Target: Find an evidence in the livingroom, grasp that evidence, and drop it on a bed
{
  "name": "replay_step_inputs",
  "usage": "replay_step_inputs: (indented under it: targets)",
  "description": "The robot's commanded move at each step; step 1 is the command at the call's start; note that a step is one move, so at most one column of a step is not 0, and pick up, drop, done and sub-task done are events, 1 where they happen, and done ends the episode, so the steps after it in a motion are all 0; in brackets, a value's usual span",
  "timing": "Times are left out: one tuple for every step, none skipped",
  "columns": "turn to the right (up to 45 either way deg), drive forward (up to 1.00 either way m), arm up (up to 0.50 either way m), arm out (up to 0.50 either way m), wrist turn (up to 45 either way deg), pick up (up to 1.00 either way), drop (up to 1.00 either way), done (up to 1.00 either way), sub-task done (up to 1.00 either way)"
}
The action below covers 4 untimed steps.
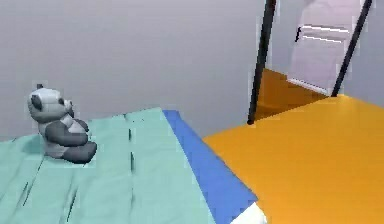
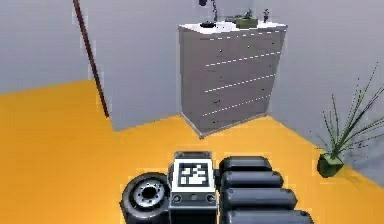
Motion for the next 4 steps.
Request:
replay_step_inputs:
  targets:
    - [-45.0, 0.0, 0.0, 0.0, 0.0, 0.0, 0.0, 0.0, 0.0]
    - [-45.0, 0.0, 0.0, 0.0, 0.0, 0.0, 0.0, 0.0, 0.0]
    - [-18.0, 0.0, 0.0, 0.0, 0.0, 0.0, 0.0, 0.0, 0.0]
    - [0.0, 0.05, 0.0, 0.0, 0.0, 0.0, 0.0, 0.0, 0.0]
